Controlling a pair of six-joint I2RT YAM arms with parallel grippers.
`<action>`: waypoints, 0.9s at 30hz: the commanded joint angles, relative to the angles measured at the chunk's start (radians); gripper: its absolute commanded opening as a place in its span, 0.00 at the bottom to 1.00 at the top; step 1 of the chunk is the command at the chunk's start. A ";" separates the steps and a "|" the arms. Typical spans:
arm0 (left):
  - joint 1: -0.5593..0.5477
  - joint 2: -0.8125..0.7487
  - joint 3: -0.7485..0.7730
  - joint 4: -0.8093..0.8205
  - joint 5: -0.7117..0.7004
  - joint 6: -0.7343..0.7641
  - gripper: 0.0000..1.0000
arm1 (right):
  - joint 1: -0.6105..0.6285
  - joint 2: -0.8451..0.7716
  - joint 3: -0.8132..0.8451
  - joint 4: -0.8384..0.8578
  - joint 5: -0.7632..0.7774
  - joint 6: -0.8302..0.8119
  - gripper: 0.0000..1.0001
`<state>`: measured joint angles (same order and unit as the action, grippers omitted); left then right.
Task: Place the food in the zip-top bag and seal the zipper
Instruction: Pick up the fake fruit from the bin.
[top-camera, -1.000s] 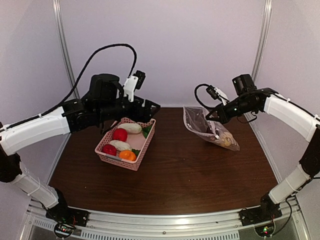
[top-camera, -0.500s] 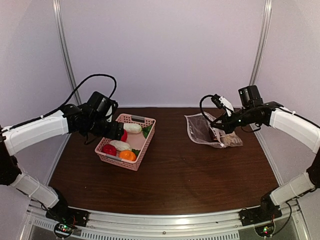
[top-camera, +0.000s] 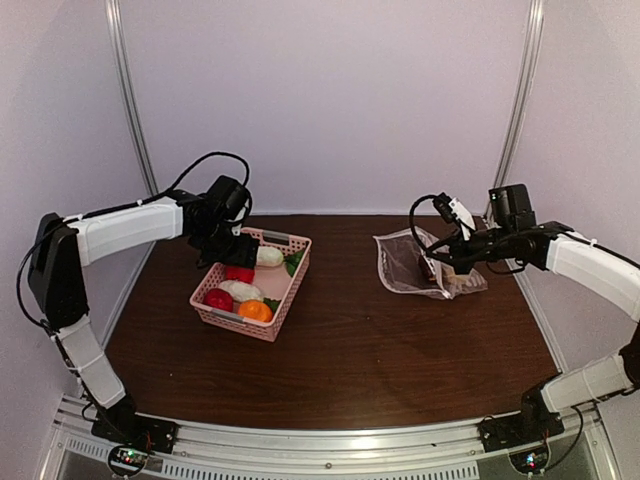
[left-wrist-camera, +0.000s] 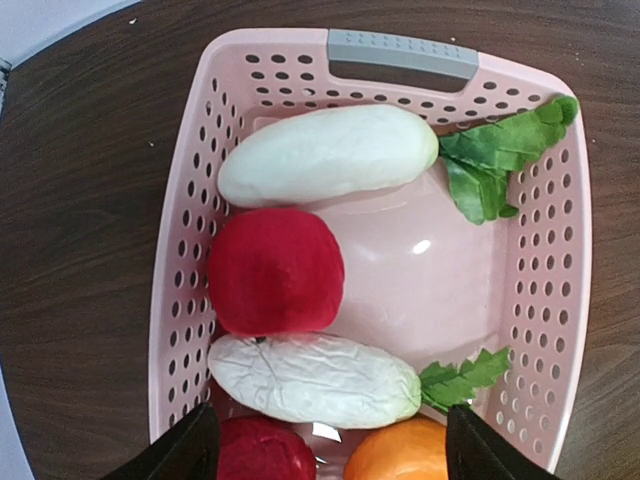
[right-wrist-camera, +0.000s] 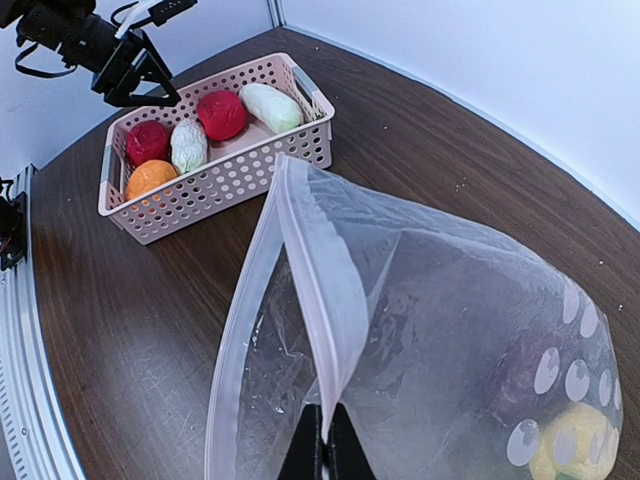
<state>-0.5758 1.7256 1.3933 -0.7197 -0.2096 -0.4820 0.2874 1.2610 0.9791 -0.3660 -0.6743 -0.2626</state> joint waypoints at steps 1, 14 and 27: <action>0.054 0.114 0.136 -0.057 0.043 0.075 0.79 | -0.007 -0.003 -0.018 0.055 -0.033 0.016 0.00; 0.083 0.318 0.263 -0.137 0.007 0.128 0.72 | -0.007 -0.002 -0.024 0.052 -0.020 -0.001 0.00; 0.085 0.407 0.301 -0.102 -0.038 0.121 0.72 | -0.008 0.008 -0.026 0.049 -0.018 -0.005 0.00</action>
<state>-0.4927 2.0895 1.6680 -0.8349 -0.2279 -0.3717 0.2848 1.2633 0.9672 -0.3248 -0.6933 -0.2592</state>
